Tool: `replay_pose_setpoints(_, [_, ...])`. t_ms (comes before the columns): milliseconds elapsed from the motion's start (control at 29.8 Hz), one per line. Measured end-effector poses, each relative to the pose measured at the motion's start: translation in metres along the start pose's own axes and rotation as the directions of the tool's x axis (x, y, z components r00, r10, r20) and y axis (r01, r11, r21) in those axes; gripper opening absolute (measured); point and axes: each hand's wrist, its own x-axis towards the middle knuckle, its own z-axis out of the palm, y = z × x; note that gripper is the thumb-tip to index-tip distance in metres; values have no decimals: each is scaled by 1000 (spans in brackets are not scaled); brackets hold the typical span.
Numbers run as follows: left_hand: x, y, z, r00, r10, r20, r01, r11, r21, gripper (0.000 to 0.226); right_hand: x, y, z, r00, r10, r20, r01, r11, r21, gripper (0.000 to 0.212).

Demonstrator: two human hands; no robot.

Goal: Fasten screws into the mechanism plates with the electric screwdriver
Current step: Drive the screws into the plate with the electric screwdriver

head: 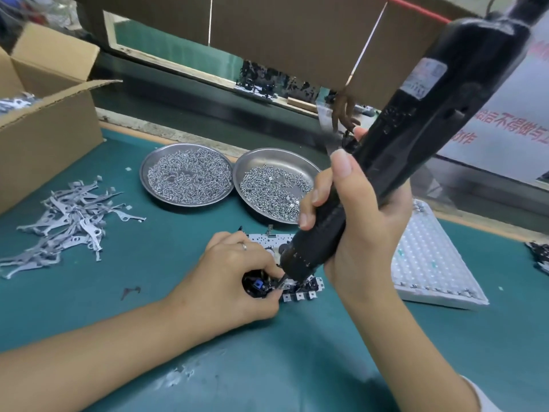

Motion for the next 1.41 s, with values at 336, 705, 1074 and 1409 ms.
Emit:
replay_pose_setpoints(336, [0, 1, 1, 1000, 15, -8, -15, 1000, 1, 14, -2, 4, 1, 1000, 8, -25, -7, 1000, 26, 28])
replay_pose_setpoints(705, [-1, 1, 0, 1000, 3, -11, -3, 1000, 1, 22, -4, 4, 2, 1000, -3, -9, 3, 1000, 11, 24])
replay_pose_setpoints(1074, [0, -1, 3, 999, 32, -33, -32, 999, 13, 13, -3, 2, 0, 999, -33, -29, 34, 999, 30, 25])
replay_pose_setpoints(1409, [0, 0, 2, 998, 34, -43, -34, 999, -1, 37, -4, 3, 1, 1000, -4, -18, 5, 1000, 21, 30])
